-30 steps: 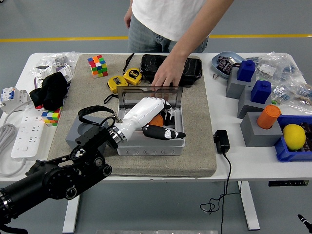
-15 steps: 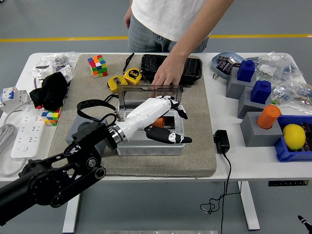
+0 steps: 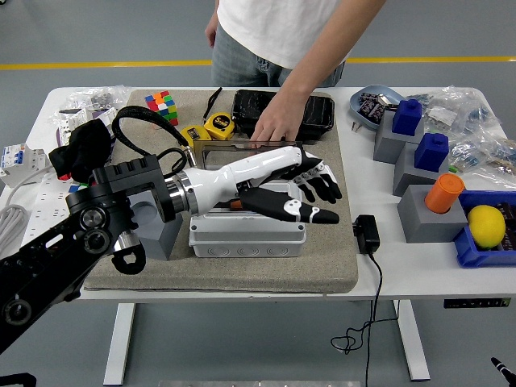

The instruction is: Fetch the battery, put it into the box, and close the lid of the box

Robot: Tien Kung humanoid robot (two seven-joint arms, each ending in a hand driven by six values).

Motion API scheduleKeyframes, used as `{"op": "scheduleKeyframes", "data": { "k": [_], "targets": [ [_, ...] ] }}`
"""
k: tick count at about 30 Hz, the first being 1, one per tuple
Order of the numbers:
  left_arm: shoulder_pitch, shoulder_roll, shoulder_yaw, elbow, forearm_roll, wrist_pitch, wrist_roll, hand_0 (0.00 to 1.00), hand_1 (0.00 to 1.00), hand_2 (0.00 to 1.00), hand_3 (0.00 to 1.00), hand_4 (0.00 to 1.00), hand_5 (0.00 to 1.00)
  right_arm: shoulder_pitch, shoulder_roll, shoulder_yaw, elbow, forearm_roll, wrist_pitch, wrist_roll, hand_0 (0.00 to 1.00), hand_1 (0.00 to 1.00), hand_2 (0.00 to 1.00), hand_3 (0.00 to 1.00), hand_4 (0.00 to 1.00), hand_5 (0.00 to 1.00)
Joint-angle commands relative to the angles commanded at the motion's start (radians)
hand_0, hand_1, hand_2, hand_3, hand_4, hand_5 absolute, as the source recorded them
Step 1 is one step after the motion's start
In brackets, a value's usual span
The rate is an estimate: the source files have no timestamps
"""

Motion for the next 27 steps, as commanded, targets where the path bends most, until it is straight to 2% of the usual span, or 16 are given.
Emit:
{"op": "scheduleKeyframes", "data": {
  "k": [2,6,7,10,12,13,15,18,19,24,25,27],
  "targets": [
    [-0.003,-0.011,-0.028,0.028,-0.078,0.063,-0.059,0.561,0.644,0.596,0.563,0.998,0.655,0.000,0.000,-0.002,-0.001,0.002,0.000,0.000,0.864,0.836,0.803,0.827,0.998,0.998],
    [-0.015,-0.037,-0.101,0.095,-0.260,0.243,-0.205,0.561,0.644,0.596,0.563,0.998,0.655,0.002,0.001,-0.001,0.000,0.001,0.000,0.001,0.864,0.836,0.803,0.827,0.998,0.998],
    [-0.017,-0.039,-0.117,0.105,-0.299,0.282,-0.224,0.667,0.736,0.693,0.619,0.998,0.651,0.002,0.001,0.001,0.000,0.000,0.000,0.001,0.864,0.834,0.802,0.827,0.998,0.998],
    [-0.025,-0.029,-0.141,0.128,-0.404,0.404,-0.241,0.667,0.736,0.693,0.619,0.998,0.651,0.003,0.001,0.004,0.001,-0.002,0.000,0.001,0.864,0.834,0.802,0.827,0.998,0.998],
    [-0.028,-0.019,-0.129,0.140,-0.332,0.479,-0.234,0.667,0.736,0.693,0.619,0.998,0.651,0.003,0.000,0.004,-0.001,0.000,-0.001,0.002,0.864,0.834,0.802,0.827,0.998,0.998],
    [-0.030,-0.012,-0.114,0.154,-0.293,0.516,-0.227,0.802,0.821,0.767,0.725,0.998,0.679,0.003,0.000,0.004,-0.001,0.000,-0.001,0.001,0.862,0.835,0.802,0.827,0.998,0.998],
    [-0.034,-0.004,-0.086,0.186,-0.202,0.576,-0.210,0.802,0.821,0.767,0.725,0.998,0.679,0.003,0.000,0.004,-0.001,0.001,-0.002,0.001,0.862,0.835,0.802,0.827,0.998,0.998],
    [-0.042,0.004,-0.044,0.243,-0.078,0.580,-0.181,0.802,0.821,0.767,0.725,0.998,0.679,0.004,0.000,0.006,-0.001,-0.001,-0.002,0.001,0.862,0.835,0.802,0.827,0.998,0.998],
    [-0.046,0.007,-0.028,0.266,-0.033,0.572,-0.168,0.998,0.963,0.866,0.819,0.998,0.887,0.005,0.000,0.008,0.000,-0.002,-0.002,0.001,0.862,0.834,0.800,0.828,0.998,0.998],
    [-0.060,0.017,0.028,0.365,0.175,0.524,-0.104,0.998,0.963,0.866,0.819,0.998,0.887,0.008,0.000,0.013,0.001,-0.006,-0.002,0.001,0.862,0.834,0.800,0.828,0.998,0.998],
    [-0.059,0.019,0.035,0.377,0.221,0.509,-0.087,0.998,0.998,0.968,0.905,0.998,0.998,0.007,0.000,0.012,0.001,-0.006,-0.002,0.001,0.861,0.833,0.800,0.828,0.998,0.998],
    [-0.058,0.023,0.044,0.383,0.299,0.492,-0.067,0.998,0.998,0.968,0.905,0.998,0.998,0.006,-0.001,0.011,0.000,-0.004,-0.002,0.001,0.861,0.833,0.800,0.828,0.998,0.998]
  ]
}}
